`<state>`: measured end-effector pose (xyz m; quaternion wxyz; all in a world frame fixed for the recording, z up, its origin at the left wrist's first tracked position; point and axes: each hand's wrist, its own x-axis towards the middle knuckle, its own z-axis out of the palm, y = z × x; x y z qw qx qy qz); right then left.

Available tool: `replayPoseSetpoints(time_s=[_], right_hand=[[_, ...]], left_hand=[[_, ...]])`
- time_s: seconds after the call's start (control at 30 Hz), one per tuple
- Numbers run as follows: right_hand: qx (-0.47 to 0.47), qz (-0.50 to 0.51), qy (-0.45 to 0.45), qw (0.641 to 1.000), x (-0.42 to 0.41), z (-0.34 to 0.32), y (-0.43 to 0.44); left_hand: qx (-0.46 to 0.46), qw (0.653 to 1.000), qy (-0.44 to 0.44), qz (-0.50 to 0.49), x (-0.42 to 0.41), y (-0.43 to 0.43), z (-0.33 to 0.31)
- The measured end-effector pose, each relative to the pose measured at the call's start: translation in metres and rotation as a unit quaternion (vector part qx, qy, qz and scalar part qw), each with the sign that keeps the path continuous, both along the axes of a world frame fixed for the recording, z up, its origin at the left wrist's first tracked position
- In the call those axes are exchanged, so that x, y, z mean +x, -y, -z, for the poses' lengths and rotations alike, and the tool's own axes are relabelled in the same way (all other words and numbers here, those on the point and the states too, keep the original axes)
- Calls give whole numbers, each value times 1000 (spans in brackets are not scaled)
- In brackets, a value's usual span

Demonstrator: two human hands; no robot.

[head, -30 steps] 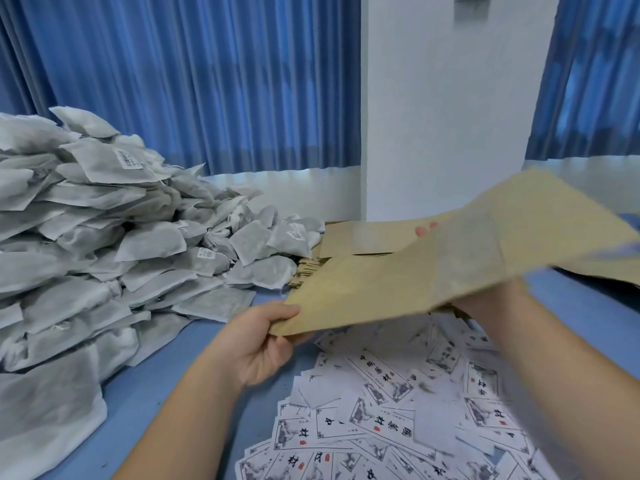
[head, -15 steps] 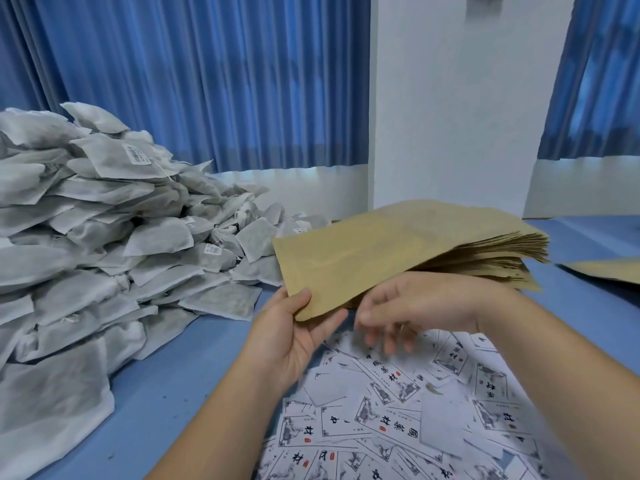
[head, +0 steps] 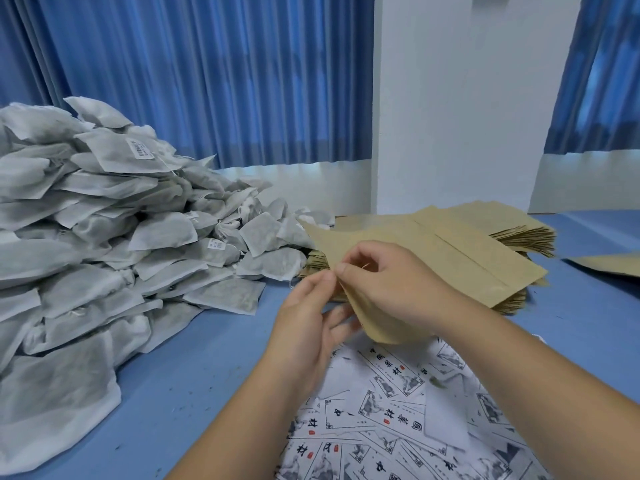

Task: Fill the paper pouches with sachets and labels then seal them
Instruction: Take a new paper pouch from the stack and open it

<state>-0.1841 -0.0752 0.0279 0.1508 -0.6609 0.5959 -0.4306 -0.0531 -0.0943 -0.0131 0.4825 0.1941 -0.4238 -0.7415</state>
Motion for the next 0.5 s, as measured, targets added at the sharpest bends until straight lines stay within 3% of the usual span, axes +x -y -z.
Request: replayPoseSetpoints(time_s=[0.5], right_hand=[[3,44,37,998,-2,-7,-2]], left_hand=[[-22,1000,10,2,1,-7,1]])
